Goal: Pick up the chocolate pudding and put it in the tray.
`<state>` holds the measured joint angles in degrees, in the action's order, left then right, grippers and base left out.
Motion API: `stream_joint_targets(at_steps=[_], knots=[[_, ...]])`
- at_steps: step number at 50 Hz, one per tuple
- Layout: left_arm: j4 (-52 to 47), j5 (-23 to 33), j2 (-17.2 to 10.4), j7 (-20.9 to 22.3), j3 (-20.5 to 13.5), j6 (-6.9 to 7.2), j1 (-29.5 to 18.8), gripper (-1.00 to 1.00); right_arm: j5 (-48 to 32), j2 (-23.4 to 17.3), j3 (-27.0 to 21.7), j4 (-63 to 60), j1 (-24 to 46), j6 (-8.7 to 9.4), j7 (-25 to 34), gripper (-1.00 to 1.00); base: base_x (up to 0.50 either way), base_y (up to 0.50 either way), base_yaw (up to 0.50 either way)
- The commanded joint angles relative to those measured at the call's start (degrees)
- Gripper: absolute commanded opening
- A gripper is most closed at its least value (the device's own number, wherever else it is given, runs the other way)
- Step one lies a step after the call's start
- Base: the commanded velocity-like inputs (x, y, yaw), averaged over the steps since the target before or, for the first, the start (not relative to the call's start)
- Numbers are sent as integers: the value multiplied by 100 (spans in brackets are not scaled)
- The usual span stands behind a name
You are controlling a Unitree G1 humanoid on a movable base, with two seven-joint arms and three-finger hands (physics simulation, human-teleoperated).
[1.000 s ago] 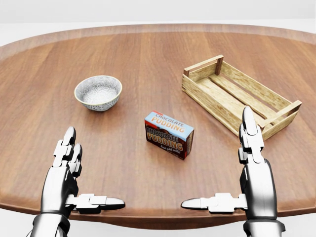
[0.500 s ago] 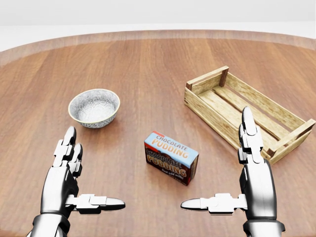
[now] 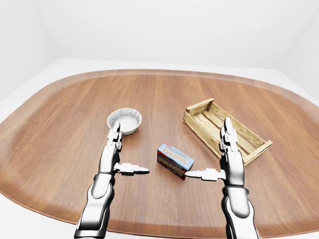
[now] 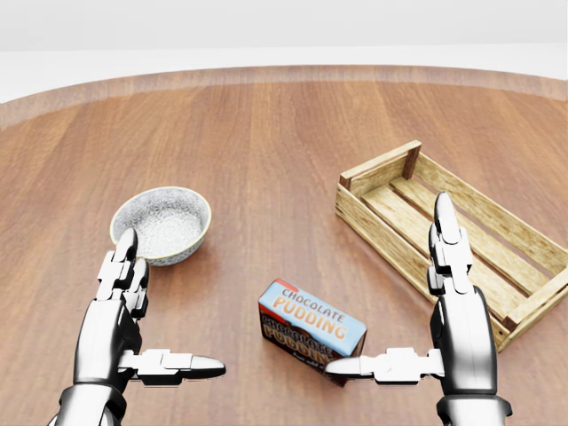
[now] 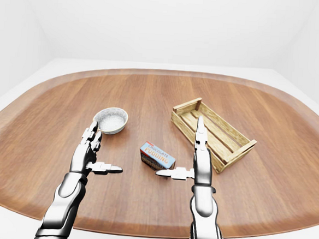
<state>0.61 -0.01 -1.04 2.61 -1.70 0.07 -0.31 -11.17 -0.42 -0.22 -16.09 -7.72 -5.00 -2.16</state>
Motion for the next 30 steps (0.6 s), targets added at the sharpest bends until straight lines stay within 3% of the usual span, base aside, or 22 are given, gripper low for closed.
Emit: stream_joint_targets(at_steps=[1, 11, 20, 30], knots=[[-7, -10, 2, -6, -6, 40, -12, 100, 20, 1, -13, 4, 15, 0, 0, 100, 21, -4, 0], [0, -25, -3, -13, -11, 83, -37, 100, 39, -1, -34, 1, 49, 0, -5, 100, 21, -2, 0], [18, -22, -6, -1, -9, 30, -22, 100, 52, -2, -6, 18, 37, 0, 24, 100, 18, 0, 0], [18, -5, -4, 4, -2, 5, -12, 100, 111, -2, 7, 56, 45, 0, 74, 100, 0, 0, 0]])
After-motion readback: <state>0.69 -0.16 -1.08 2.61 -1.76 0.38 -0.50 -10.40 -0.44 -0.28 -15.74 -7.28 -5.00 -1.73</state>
